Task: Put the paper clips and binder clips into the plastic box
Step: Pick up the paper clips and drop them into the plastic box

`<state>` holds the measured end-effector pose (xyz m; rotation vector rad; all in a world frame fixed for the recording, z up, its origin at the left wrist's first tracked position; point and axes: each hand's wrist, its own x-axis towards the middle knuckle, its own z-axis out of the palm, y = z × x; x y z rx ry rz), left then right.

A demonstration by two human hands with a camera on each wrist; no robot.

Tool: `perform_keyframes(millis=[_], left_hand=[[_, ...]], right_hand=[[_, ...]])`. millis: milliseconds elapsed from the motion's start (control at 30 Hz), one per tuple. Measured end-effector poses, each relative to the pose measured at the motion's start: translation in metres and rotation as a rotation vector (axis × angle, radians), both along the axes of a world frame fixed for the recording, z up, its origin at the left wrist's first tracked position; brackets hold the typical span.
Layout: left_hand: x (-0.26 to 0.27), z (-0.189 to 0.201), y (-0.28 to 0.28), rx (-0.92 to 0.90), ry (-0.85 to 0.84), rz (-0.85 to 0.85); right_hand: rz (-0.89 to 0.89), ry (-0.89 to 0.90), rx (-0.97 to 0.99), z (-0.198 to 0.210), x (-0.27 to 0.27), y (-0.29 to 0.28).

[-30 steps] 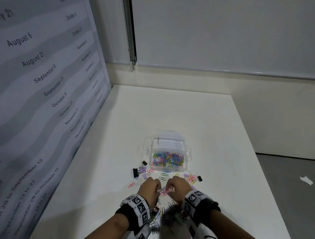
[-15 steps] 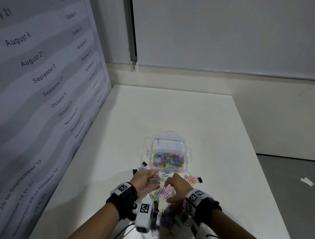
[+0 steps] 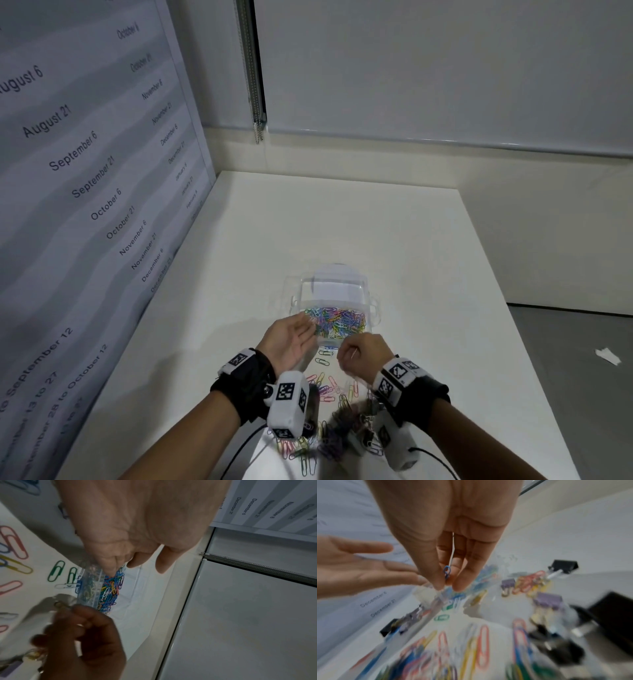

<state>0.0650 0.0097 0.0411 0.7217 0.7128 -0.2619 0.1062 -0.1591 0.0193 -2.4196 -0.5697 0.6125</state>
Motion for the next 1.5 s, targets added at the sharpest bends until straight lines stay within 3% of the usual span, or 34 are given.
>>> perform_keyframes(millis=[133,233,333,433,500,567,933,1133,1300,1500], left_hand=[[-0.009,0.003,0.003,0.057,-0.07,-0.052],[-0.018,0.0,0.007,0.242,-0.128,-0.204],[-0.028,-0.009,0.01,0.633,-0.111,-0.446],[-0.04,-0.019,0.013,1.103,-0.123,-0.857],[-0.047,-0.028,0.01,1.284,-0.106,-1.09],[-0.053,-0.036,0.003,1.366,-0.082,-1.163],[-0.05,-0.051,-0.029,1.514,-0.109,-1.054],[-0.05,-0.051,-0.02,1.539,-0.143,-1.013],[-0.049,-0.051,-0.011,1.39,-0.13,-0.832],[-0.05,-0.055,0.001,0.995,-0.045,-0.555]], right_hand=[[-0.106,0.0,0.113,0.017,0.022,0.006],[-0.184,-0.025,0.167,0.021,0.034,0.008],[-0.132,-0.052,0.131,0.019,0.034,0.008],[0.035,-0.029,-0.016,0.007,0.021,-0.001],[0.152,0.052,-0.158,-0.002,0.01,-0.007],[0.261,0.138,-0.308,-0.011,0.002,-0.012],[0.251,0.171,-0.224,-0.027,-0.025,0.005],[0.093,0.096,-0.153,-0.019,-0.017,0.001],[-0.01,0.043,-0.083,0.004,0.002,0.003],[-0.124,0.022,0.064,0.036,0.034,0.012]])
